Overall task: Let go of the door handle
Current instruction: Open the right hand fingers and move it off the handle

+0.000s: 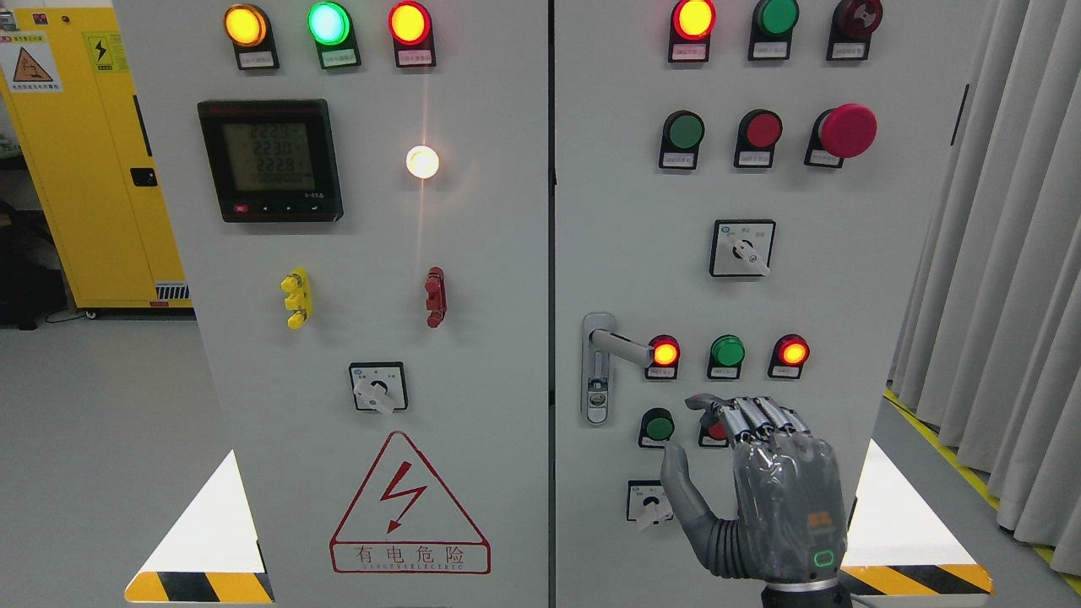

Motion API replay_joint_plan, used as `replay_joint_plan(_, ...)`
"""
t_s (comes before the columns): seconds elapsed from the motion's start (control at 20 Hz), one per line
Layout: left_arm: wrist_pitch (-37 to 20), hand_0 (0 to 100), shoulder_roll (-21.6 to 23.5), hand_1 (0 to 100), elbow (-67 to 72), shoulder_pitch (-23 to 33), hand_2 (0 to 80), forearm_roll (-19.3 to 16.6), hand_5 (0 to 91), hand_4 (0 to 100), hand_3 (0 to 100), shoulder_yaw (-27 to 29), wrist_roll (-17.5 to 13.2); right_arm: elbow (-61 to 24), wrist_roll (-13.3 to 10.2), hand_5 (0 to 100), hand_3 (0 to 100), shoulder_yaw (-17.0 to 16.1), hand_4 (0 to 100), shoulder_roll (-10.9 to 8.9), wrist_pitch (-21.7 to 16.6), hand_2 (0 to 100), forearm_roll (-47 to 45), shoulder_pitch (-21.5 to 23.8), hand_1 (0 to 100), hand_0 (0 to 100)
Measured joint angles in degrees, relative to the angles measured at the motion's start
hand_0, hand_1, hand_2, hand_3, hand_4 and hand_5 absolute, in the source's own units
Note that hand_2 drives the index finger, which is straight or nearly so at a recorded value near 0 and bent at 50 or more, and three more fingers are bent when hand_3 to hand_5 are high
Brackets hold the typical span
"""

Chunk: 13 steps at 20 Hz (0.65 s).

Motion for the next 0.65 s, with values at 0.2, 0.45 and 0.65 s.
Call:
replay_joint_plan(0.2,0.1,12,0.0,56,0.0,0.0,0.0,0.0,0.0,0,0,0.0,0.0,-0.5,-0.5,0,0,-0.7,0,0.1,-1.4,0,-1.7,0.5,32,70)
replay_joint_plan(0.45,0.3,12,0.0,56,0.0,0.0,0.0,0.0,0.0,0,0,0.0,0.0,-0.9,-0.8,0,0,-1.2,0,0.19,-1.8,0,-3.1,0.9,30,72)
replay_joint_plan(0.65,0.3,12,0.0,56,0.0,0.0,0.0,0.0,0.0,0,0,0.0,0.0,-1.2,-0.8,0,0,-1.5,0,0.22,-2.0,0,-3.6,1.0,30,73)
